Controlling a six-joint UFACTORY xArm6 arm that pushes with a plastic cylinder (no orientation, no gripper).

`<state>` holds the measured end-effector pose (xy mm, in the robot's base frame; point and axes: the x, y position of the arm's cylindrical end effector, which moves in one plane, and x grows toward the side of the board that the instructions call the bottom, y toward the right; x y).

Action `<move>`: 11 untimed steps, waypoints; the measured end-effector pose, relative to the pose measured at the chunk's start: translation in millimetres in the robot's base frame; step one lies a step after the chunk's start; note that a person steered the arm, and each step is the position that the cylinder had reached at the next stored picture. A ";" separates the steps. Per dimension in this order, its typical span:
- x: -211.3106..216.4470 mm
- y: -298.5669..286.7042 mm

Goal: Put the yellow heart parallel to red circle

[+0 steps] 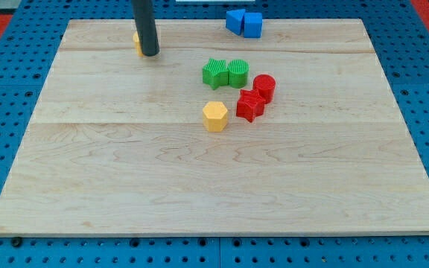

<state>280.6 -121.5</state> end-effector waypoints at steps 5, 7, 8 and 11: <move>15.5 -32.1; 15.4 -32.1; -12.9 -20.0; 78.6 -21.9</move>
